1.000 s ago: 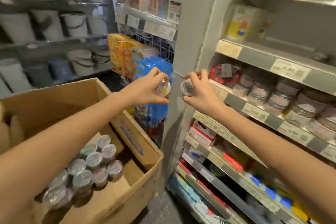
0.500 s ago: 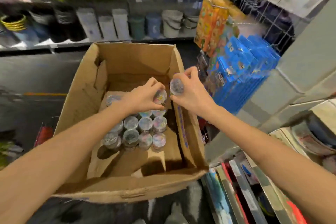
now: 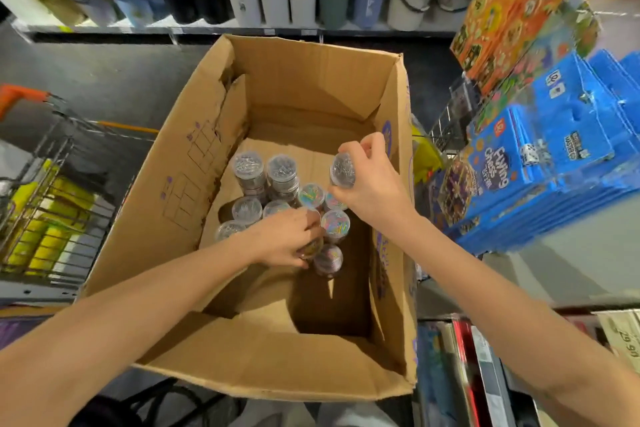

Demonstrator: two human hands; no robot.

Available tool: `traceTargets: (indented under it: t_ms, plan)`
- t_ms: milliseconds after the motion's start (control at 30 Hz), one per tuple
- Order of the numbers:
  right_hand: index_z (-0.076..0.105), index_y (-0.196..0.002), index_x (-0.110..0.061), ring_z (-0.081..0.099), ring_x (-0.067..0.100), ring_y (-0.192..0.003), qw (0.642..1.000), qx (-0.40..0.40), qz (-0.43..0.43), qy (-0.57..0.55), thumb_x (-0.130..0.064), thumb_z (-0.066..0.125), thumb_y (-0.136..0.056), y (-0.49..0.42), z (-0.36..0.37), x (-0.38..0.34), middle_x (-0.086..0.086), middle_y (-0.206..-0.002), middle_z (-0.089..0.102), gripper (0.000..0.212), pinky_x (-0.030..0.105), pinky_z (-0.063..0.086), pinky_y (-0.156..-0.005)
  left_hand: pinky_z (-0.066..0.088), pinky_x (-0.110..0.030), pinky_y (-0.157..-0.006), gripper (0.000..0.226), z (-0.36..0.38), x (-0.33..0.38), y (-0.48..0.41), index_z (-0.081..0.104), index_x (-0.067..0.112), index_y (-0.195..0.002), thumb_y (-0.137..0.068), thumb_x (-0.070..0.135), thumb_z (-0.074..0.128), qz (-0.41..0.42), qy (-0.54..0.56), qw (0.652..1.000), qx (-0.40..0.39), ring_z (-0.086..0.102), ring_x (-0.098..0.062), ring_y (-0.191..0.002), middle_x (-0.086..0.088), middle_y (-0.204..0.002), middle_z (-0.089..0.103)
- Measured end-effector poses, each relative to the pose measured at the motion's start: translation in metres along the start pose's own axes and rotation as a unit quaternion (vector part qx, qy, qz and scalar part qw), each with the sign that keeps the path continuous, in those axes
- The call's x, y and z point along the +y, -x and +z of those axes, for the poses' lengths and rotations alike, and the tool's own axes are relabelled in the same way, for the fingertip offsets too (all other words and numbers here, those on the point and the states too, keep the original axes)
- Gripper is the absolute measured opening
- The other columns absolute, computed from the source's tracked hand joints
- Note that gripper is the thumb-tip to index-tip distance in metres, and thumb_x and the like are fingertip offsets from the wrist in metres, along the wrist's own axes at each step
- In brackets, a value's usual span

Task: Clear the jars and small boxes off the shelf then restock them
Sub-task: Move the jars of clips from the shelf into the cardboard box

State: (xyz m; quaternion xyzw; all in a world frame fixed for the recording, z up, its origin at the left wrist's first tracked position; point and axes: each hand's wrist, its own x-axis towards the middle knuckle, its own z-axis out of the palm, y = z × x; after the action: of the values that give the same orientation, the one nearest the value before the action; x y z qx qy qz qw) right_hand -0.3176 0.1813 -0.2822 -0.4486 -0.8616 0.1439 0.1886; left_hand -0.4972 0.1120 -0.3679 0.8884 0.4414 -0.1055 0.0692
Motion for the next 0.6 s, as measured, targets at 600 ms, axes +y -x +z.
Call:
traceTargets:
  t_ms: [600]
  plan:
    - [0.047,-0.118,-0.018,0.049,0.023,-0.091,0.998,-0.006,0.017,-0.062,-0.028,0.07,-0.079,0.002,0.006,0.01,-0.002,-0.107,0.026,0.046,0.039,0.049,-0.079,0.032,-0.038,-0.11,0.061,0.033,-0.001,-0.01,0.051,0.014,-0.131,-0.08,0.047,0.061,-0.005,-0.027,0.998,-0.051,0.042,-0.026,-0.124,-0.009,-0.131,0.047]
